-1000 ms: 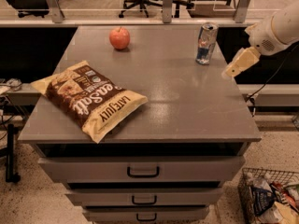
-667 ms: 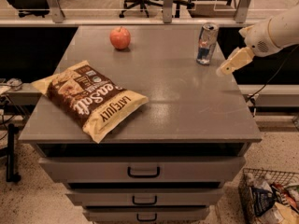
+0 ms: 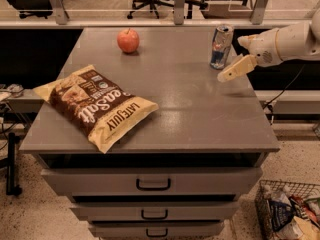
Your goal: Knock redbull can over
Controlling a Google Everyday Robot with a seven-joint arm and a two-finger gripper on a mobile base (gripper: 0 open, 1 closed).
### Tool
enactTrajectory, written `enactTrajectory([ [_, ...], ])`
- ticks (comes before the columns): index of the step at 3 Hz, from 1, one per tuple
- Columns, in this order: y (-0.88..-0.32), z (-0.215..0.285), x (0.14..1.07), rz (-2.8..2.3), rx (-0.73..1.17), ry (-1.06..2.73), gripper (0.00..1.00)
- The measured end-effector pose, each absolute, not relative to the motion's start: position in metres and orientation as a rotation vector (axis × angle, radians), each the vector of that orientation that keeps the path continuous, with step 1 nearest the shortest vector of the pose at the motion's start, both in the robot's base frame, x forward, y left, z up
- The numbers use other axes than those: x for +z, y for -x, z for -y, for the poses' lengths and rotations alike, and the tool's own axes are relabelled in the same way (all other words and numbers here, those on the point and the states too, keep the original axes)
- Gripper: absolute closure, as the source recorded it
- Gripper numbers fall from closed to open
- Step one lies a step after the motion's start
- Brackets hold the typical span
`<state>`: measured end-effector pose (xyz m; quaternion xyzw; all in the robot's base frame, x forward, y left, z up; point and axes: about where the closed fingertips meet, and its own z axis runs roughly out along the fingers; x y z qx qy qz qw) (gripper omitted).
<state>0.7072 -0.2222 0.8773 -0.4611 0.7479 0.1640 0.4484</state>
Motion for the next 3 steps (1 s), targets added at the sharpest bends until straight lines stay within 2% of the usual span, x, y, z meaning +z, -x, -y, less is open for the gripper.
enactTrajectory([
  [1, -0.697, 0.175, 0.883, -1.756, 0.575, 1.174, 0.00],
  [3, -0.667, 0.115, 0.916, -1.625, 0.743, 1.272, 0.00],
])
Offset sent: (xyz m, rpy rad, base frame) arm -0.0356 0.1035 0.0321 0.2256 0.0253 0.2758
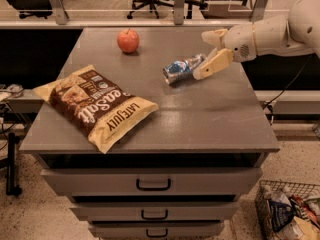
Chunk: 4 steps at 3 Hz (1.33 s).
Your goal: Knock redbull can over
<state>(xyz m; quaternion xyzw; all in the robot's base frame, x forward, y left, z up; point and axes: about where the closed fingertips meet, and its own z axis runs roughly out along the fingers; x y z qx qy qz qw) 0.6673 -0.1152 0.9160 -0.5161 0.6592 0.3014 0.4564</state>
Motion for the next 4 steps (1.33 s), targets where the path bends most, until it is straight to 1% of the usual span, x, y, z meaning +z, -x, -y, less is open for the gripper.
enactTrajectory([
  [1, -0.654, 0.112, 0.934, -1.599, 0.736, 1.304, 0.00],
  [2, -0.651, 0.129, 0.944, -1.603, 0.690, 1.291, 0.00],
  [4, -0.635, 0.211, 0.971, -1.627, 0.528, 1.281, 0.00],
])
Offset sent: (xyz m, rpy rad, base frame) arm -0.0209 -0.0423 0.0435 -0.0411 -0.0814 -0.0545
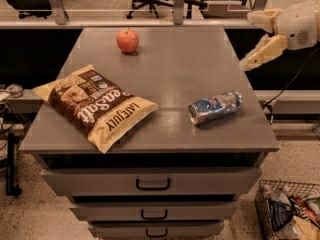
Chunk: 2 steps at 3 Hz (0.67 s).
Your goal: Knock redbull can over
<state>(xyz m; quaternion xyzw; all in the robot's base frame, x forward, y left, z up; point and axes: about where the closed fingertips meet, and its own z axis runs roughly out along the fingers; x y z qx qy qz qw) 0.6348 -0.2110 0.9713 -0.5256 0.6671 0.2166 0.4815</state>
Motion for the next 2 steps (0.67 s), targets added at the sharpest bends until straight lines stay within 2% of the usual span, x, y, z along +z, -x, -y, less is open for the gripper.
enactTrajectory([
  [2, -0.606, 0.285, 0.979, -1.681, 0.432, 1.360, 0.00],
])
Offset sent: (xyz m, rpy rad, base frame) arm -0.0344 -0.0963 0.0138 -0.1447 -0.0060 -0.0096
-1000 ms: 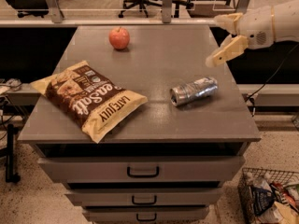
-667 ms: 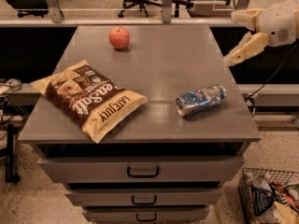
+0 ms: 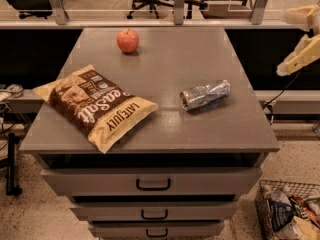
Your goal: Knock redbull can over
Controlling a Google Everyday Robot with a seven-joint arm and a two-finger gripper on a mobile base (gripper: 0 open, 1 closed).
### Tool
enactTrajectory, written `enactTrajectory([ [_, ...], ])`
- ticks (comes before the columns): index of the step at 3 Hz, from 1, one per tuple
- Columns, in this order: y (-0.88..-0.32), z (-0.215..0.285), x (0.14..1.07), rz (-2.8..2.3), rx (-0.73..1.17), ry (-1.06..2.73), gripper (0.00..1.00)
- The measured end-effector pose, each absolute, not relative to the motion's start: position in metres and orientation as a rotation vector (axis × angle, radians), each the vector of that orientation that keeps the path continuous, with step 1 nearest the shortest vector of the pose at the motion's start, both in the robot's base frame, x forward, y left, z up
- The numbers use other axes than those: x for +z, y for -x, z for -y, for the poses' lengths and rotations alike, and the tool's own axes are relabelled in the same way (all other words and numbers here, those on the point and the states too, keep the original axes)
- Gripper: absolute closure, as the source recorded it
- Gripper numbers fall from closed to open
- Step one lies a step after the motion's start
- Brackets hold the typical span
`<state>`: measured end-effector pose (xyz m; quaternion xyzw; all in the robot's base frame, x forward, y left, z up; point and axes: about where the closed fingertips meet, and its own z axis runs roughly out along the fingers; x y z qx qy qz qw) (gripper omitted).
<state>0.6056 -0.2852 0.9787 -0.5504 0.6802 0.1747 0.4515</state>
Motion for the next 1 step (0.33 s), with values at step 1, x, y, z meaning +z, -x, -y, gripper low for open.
enactTrajectory([
  [1, -0.6047, 0.2867, 0.9796, -1.681, 0.429, 1.363, 0.00],
])
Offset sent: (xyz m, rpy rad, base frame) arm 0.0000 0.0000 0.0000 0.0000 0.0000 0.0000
